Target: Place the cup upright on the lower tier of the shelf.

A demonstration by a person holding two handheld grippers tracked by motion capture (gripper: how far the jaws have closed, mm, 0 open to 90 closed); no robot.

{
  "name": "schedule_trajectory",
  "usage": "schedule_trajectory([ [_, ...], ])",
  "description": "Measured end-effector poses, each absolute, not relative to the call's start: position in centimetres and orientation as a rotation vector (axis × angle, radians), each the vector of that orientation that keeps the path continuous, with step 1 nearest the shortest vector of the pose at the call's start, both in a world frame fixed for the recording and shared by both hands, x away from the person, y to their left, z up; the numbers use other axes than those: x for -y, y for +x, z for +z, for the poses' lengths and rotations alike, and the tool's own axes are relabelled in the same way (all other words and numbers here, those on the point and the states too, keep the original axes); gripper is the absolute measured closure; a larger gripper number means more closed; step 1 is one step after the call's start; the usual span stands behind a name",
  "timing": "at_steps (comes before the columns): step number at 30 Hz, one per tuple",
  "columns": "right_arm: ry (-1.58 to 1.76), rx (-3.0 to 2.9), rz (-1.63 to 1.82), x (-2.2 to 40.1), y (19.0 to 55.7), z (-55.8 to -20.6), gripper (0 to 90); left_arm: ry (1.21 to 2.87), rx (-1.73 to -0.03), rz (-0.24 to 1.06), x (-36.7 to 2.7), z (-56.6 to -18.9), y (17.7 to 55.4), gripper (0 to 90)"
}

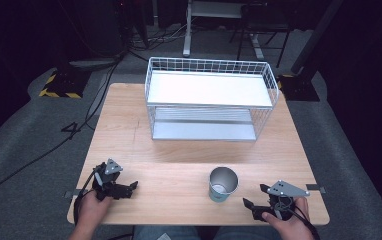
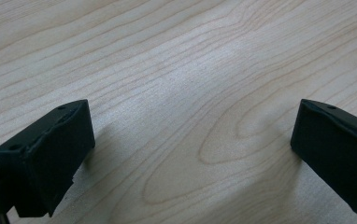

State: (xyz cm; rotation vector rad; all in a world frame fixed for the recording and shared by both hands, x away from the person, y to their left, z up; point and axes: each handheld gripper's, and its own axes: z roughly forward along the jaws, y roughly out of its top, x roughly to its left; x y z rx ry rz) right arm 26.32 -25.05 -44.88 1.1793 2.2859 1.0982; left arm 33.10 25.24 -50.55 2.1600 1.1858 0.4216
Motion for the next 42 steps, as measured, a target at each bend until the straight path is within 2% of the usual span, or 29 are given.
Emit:
schedule_trajectory([
  [19, 1.065, -2.416, 1.174, 20.4, 27.0, -46.3, 16.5, 2.154, -1.194, 0.425, -25.2, -50.6, 33.0, 0.1],
  [42, 1.114, -2.347, 1.197, 17.4, 28.8, -49.2, 16.0, 2.15, -1.202, 0.432, -25.2, -50.6, 32.9, 0.1],
])
